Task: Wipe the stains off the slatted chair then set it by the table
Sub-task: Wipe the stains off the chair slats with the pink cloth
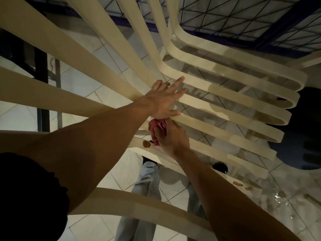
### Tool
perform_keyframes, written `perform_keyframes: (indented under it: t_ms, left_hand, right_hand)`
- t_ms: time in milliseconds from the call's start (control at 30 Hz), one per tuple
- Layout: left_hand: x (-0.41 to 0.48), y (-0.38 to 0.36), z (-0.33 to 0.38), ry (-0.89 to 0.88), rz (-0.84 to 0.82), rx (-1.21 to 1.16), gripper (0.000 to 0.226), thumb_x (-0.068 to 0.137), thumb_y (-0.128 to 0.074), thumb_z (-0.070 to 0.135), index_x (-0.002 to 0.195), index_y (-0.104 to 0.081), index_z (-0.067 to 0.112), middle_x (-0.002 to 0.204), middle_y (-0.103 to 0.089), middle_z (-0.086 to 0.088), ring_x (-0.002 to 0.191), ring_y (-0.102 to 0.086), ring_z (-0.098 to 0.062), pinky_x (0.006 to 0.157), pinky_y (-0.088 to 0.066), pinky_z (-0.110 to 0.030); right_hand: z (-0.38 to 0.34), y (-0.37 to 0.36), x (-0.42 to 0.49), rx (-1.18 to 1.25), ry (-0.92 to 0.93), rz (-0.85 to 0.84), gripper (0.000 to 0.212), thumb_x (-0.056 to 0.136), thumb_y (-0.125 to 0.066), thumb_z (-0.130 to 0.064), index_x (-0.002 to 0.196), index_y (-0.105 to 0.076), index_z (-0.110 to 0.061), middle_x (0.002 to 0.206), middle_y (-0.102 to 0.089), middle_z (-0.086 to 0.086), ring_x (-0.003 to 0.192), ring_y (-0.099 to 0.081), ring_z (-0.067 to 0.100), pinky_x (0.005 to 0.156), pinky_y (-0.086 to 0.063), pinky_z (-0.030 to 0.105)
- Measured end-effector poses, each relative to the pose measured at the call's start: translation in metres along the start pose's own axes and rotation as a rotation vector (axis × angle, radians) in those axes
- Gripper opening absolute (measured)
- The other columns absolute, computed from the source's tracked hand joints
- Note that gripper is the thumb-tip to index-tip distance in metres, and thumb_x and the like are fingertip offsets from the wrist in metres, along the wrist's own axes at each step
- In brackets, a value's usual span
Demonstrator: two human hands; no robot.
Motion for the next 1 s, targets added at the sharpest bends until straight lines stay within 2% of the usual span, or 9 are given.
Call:
perform_keyframes:
  t_ms: [133,233,367,433,633,733,800,900,1000]
  left_hand:
    - [-0.005,0.009,0.004,0.034,0.046,-0.177,0.07,0.099,-0.048,0.047,0.157,-0.014,0.03,0.166,0.014,0.003,0.15,-0.005,-0.029,0.122,-0.001,-0.043]
    - [-0.016,0.019,0.006,0.08,0.157,-0.42,0.051,0.1,-0.051,0.021,0.149,-0.039,0.028,0.16,-0.028,0.0,0.146,-0.021,-0.024,0.119,-0.017,-0.036]
    - [-0.04,0.021,-0.004,0.253,0.157,-0.697,0.039,0.092,-0.048,-0.005,0.12,-0.066,0.016,0.128,-0.061,-0.004,0.102,-0.058,-0.014,0.097,-0.048,-0.027]
    - [-0.052,0.019,-0.006,0.278,0.088,-0.678,0.039,0.085,-0.051,-0.011,0.11,-0.069,0.013,0.114,-0.064,-0.002,0.084,-0.057,-0.012,0.086,-0.051,-0.027]
    - [-0.073,0.01,0.003,0.208,0.005,-0.543,0.027,0.075,-0.072,0.001,0.083,-0.057,0.022,0.093,-0.057,0.004,0.087,-0.057,-0.016,0.073,-0.051,-0.031]
    - [-0.078,0.013,0.003,0.28,0.083,-0.517,0.027,0.077,-0.073,0.008,0.071,-0.05,0.019,0.079,-0.053,0.003,0.073,-0.05,-0.017,0.058,-0.04,-0.023]
    - [-0.082,0.013,0.007,0.269,0.036,-0.448,0.013,0.08,-0.074,0.009,0.076,-0.062,0.013,0.077,-0.059,0.002,0.073,-0.053,-0.017,0.058,-0.041,-0.022]
    - [-0.088,0.011,0.017,0.169,0.019,-0.477,0.013,0.081,-0.077,0.013,0.093,-0.071,0.012,0.094,-0.063,0.005,0.083,-0.058,-0.011,0.071,-0.047,-0.019]
    - [-0.087,0.007,0.018,0.164,-0.023,-0.523,0.012,0.088,-0.068,0.009,0.1,-0.071,0.011,0.098,-0.062,0.004,0.086,-0.058,-0.011,0.07,-0.047,-0.013]
  right_hand:
    - [0.001,0.004,-0.001,0.062,0.033,-0.052,0.044,0.099,-0.055,-0.032,0.142,-0.044,-0.029,0.121,-0.064,0.004,0.107,-0.061,0.026,0.094,-0.051,0.045]
    - [0.002,0.013,-0.004,0.123,0.065,-0.103,0.049,0.097,-0.056,-0.019,0.143,-0.042,-0.03,0.128,-0.062,0.002,0.11,-0.061,0.024,0.094,-0.052,0.043]
    - [0.008,0.024,-0.012,0.256,0.08,-0.057,0.052,0.093,-0.064,-0.01,0.138,-0.045,-0.029,0.124,-0.066,-0.002,0.108,-0.064,0.017,0.087,-0.052,0.026]
    - [0.013,0.027,-0.013,0.353,0.06,-0.016,0.042,0.092,-0.068,-0.012,0.129,-0.054,-0.023,0.116,-0.068,-0.006,0.103,-0.064,0.011,0.082,-0.05,0.019]
    - [0.024,0.033,-0.013,0.313,0.012,0.186,0.017,0.089,-0.073,-0.015,0.105,-0.072,-0.012,0.099,-0.072,0.002,0.086,-0.068,0.015,0.081,-0.059,0.034]
    - [0.017,0.041,-0.012,0.346,-0.013,0.247,0.017,0.09,-0.073,-0.028,0.101,-0.075,-0.015,0.09,-0.074,-0.007,0.075,-0.067,0.007,0.075,-0.056,0.018]
    - [0.014,0.045,-0.009,0.379,-0.054,0.26,0.02,0.088,-0.074,-0.035,0.098,-0.074,-0.018,0.083,-0.069,-0.014,0.068,-0.063,-0.003,0.067,-0.048,0.005]
    - [0.017,0.045,-0.005,0.57,-0.191,0.175,0.016,0.088,-0.075,-0.036,0.093,-0.067,-0.022,0.086,-0.072,-0.008,0.077,-0.069,0.005,0.073,-0.059,0.024]
    - [0.022,0.043,0.003,0.599,-0.227,0.051,0.011,0.091,-0.072,-0.029,0.087,-0.062,-0.025,0.089,-0.07,-0.004,0.085,-0.07,0.014,0.081,-0.061,0.037]
Point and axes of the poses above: each hand's wrist, its own x-axis towards the middle knuckle, its own y-axis out of the back of the hand, z = x × y, the point moved 4 cm from there along x, towards the middle knuckle
